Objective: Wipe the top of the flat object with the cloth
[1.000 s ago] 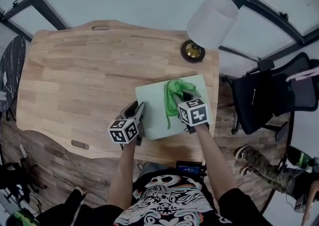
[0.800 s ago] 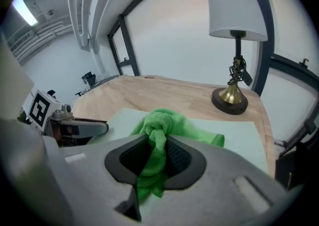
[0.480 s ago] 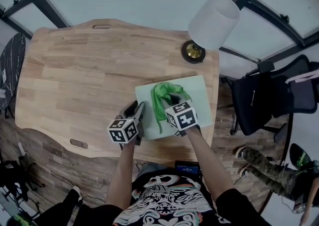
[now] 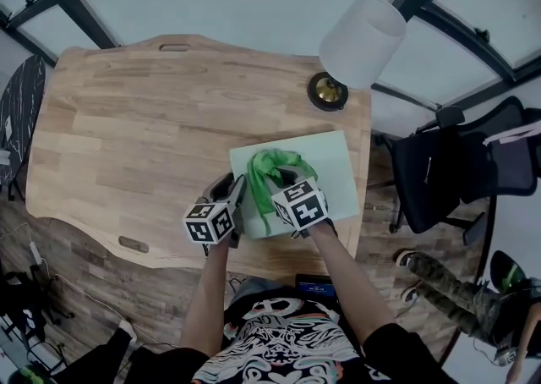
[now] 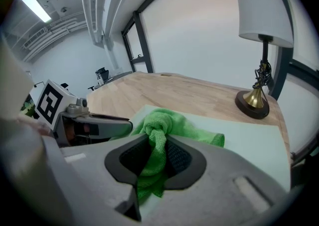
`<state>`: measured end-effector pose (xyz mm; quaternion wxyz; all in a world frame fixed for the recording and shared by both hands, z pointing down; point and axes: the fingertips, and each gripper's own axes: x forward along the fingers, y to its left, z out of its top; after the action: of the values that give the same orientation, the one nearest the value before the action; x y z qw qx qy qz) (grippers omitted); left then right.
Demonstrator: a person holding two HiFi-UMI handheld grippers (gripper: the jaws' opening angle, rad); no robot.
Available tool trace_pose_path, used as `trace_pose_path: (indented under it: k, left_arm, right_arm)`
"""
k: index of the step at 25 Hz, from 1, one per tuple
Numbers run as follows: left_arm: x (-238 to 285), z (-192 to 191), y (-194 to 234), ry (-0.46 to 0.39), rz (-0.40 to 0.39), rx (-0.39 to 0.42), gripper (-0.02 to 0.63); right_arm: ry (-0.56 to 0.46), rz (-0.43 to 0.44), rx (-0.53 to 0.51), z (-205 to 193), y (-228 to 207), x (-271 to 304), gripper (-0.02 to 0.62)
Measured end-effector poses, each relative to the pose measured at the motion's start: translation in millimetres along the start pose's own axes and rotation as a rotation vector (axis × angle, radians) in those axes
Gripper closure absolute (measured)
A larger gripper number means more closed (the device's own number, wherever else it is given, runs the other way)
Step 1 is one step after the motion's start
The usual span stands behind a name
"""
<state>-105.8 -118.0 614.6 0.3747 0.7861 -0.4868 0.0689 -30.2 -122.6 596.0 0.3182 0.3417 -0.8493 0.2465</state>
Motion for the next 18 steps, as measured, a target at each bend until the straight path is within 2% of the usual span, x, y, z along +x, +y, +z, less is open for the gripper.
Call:
trace_pose_path:
  k: [14,18]
  left_arm:
    - [-1.0,0.5,2.2,-0.031,0.01,0.012,0.469]
    - [-1.3,-0.1,1.6,-0.015,0.009,0.012,0.469]
  right_arm:
    - [0.026,0.071,-0.032,-15.0,35.9,-2.7,0.522]
    - [0.032,0.099,-0.033,-20.5,45.1,-6.9,0.522]
